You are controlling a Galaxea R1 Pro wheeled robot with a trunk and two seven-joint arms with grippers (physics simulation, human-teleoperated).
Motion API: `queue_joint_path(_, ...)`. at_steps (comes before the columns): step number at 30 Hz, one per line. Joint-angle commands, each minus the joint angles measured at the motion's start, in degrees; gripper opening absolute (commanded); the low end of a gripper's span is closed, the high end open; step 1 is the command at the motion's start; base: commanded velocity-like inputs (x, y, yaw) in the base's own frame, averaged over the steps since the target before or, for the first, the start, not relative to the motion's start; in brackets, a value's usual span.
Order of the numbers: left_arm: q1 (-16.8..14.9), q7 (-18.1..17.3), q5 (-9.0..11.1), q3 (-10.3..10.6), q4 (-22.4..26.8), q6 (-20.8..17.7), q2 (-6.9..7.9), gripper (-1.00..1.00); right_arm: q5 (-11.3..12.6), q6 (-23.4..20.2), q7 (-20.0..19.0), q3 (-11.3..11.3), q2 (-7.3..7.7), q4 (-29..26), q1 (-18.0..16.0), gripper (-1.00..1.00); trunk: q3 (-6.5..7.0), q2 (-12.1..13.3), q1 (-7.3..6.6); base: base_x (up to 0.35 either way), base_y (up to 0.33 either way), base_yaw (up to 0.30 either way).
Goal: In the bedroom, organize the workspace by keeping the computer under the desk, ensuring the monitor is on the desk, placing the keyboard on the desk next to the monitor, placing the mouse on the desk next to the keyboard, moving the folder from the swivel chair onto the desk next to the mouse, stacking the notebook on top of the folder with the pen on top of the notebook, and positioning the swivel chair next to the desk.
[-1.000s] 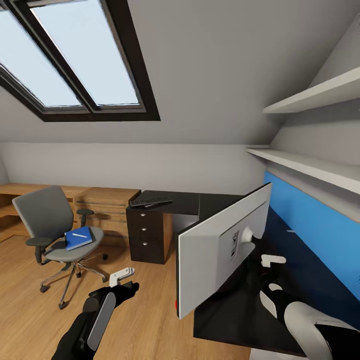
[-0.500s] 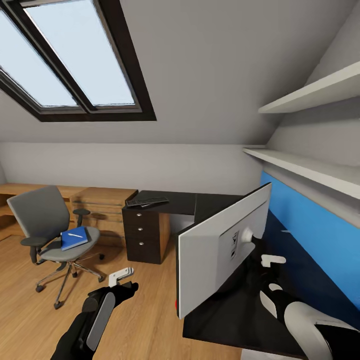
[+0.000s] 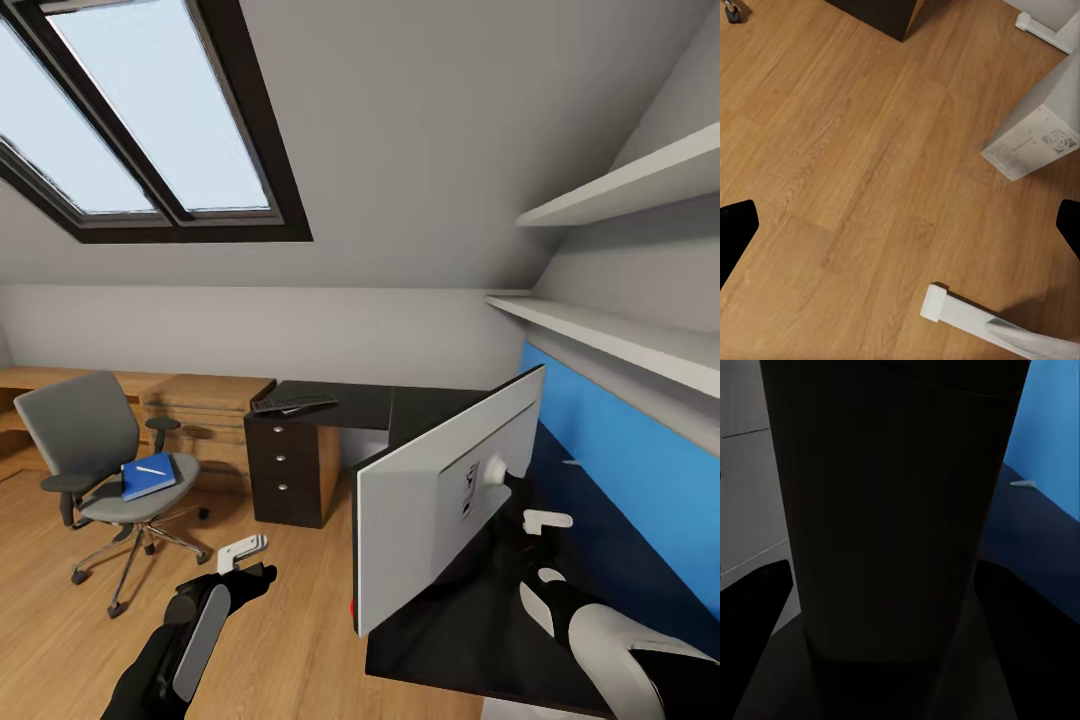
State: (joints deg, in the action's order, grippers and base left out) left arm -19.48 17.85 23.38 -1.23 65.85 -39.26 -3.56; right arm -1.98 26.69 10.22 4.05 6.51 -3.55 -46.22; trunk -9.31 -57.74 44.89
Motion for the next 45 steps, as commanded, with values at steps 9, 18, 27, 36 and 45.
queue_joint_path(9,0.0,0.4,0.6,-0.1,0.1,-0.1,-0.04,1.0,-0.4,0.5,0.1,-0.3,-0.01,-0.1,-0.1,-1.0,-0.07,-0.1,0.0,0.0,0.0,0.0)
queue_joint_path(18,0.0,0.4,0.6,-0.1,0.1,-0.2,-0.04,1.0,-0.4,0.5,0.1,-0.4,-0.01,-0.1,-0.1,-1.0,-0.07,-0.1,0.0,0.0,0.0,0.0)
queue_joint_path(27,0.0,0.4,0.6,-0.1,0.1,-0.2,-0.04,1.0,-0.4,0.6,0.1,-0.4,-0.01,-0.1,-0.1,-1.0,-0.07,-0.1,0.0,0.0,0.0,0.0)
queue_joint_path(36,0.0,0.4,0.6,-0.1,0.1,-0.2,-0.04,1.0,-0.4,0.6,0.1,-0.3,-0.01,-0.1,-0.1,-1.0,-0.07,-0.1,0.0,0.0,0.0,0.0)
queue_joint_path(45,0.0,0.5,0.6,-0.1,0.1,-0.1,-0.04,1.0,-0.4,1.9,0.1,-0.3,-0.01,-0.1,-0.1,-1.0,-0.07,-0.1,0.0,0.0,-0.174,0.0)
